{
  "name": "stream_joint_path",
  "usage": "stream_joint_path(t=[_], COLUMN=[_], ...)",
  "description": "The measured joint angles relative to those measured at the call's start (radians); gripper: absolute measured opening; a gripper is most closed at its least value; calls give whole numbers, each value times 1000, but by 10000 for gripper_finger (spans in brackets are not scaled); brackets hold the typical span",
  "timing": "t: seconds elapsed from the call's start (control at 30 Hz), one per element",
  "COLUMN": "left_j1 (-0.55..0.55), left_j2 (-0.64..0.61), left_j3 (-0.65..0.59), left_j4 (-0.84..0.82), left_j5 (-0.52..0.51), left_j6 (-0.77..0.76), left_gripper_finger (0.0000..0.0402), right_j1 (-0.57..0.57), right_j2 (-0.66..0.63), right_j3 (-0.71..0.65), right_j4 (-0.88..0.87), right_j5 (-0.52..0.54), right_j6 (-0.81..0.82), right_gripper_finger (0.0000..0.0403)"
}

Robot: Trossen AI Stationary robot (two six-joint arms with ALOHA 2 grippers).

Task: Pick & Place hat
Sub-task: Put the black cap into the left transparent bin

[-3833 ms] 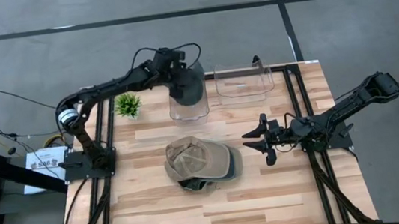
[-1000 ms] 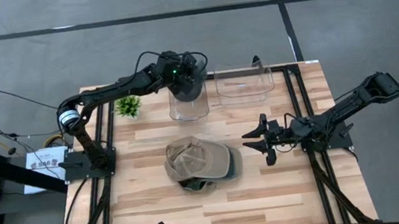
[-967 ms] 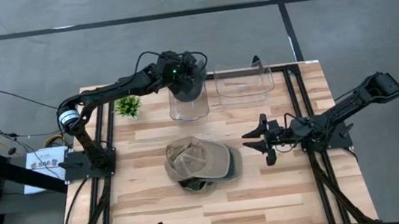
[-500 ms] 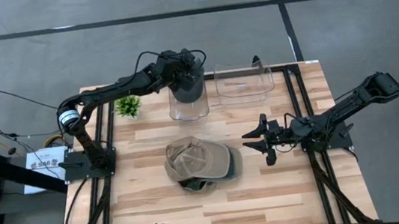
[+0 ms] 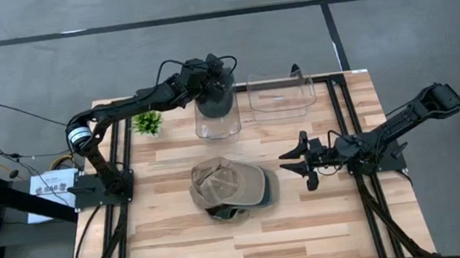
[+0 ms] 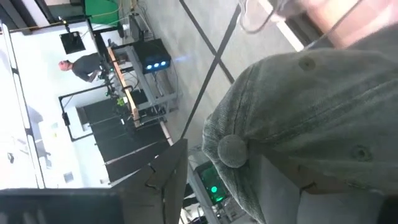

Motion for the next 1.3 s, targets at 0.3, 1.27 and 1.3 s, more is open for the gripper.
stream_joint_path(t=[0.3, 1.27, 1.3], left_j1=[-17, 11, 11], left_j2=[0, 0, 0], left_j3=[0, 0, 0], left_j4=[0, -33, -43], left_j5=[1, 25, 25], left_j6=[-229, -958, -981], left_gripper_finger=[165, 164, 164], right_j1=[0, 0, 0], right_j2=[0, 0, 0], right_j3=[0, 0, 0], right_j4=[0, 0, 0], right_j5=[0, 0, 0], right_j6=[8, 35, 35], right_gripper_finger=[124, 124, 124])
